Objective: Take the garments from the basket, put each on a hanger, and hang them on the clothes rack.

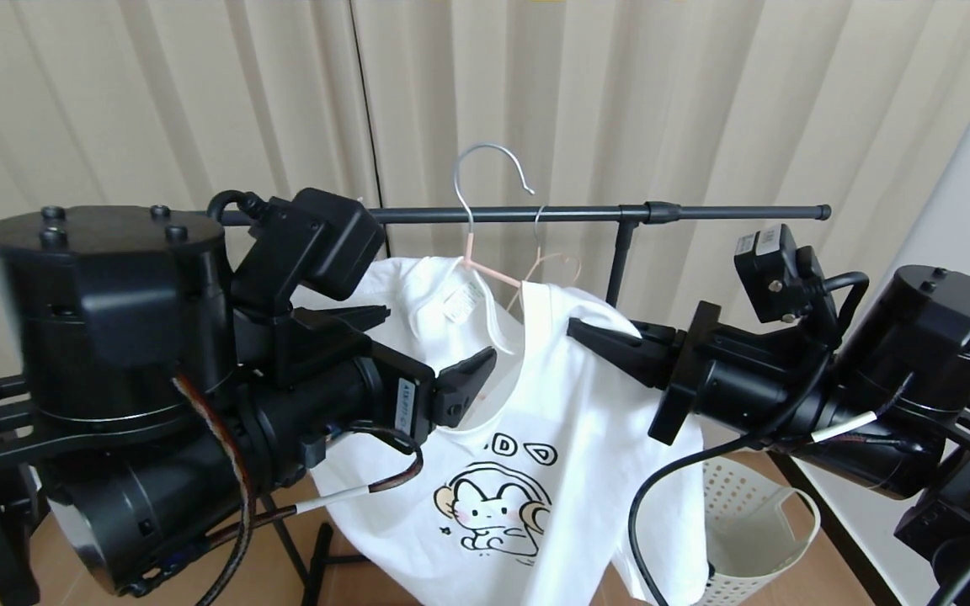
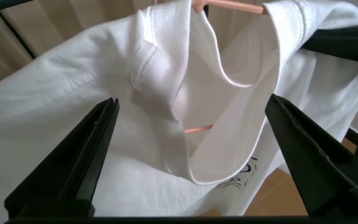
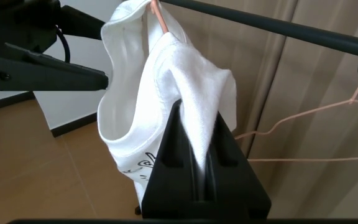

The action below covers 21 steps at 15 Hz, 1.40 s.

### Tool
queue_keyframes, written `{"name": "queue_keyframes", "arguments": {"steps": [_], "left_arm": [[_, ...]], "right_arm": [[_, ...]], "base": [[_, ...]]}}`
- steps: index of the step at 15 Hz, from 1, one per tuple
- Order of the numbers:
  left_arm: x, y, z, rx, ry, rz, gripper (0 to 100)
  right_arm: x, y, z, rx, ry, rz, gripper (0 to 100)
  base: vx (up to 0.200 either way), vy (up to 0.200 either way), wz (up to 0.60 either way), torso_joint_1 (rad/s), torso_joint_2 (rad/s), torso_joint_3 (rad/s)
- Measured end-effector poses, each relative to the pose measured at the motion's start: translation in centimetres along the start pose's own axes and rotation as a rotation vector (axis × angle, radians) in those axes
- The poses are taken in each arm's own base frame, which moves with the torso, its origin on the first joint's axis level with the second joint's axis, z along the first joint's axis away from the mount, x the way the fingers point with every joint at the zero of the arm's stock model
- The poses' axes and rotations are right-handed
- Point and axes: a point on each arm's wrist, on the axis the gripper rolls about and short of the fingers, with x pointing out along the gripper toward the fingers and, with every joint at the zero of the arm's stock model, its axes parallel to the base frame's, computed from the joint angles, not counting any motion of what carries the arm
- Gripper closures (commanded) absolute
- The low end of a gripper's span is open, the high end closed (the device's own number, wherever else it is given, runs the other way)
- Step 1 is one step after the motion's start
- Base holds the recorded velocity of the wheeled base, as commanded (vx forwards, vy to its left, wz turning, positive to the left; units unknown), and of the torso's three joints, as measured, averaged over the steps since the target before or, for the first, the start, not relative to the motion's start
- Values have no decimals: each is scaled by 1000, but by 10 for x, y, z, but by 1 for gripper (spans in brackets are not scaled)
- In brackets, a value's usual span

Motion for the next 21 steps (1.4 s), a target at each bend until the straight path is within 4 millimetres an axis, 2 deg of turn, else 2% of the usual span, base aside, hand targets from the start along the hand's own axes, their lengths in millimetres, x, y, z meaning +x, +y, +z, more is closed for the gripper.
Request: {"name": "queue_keyframes", "arguments": {"steps": [2, 5, 9, 13, 17, 21], "left_arm": [[-7, 4, 3, -8, -18, 6, 0], [-23, 21, 5, -25, -46, -2, 0], [-49, 57, 3, -51, -78, -8, 0], [-64, 96, -7, -80, -80, -5, 0], [-71, 120, -21, -112, -54, -55, 0], [-62, 134, -39, -155, 10, -68, 0]], "right_arm": [[-2, -5, 0, 0, 1, 9, 100], [-7, -14, 1, 9, 3, 27, 100], [-16, -25, 2, 9, 3, 52, 100], [-24, -34, 9, 38, -35, 89, 100], [-36, -42, 13, 45, -83, 151, 100], [-48, -51, 12, 40, -67, 183, 100]], "base": [[0, 0, 0, 0, 0, 0], [0, 0, 0, 0, 0, 0], [0, 0, 0, 0, 0, 0], [0, 0, 0, 0, 0, 0], [0, 0, 0, 0, 0, 0], [0, 0, 0, 0, 0, 0]]}}
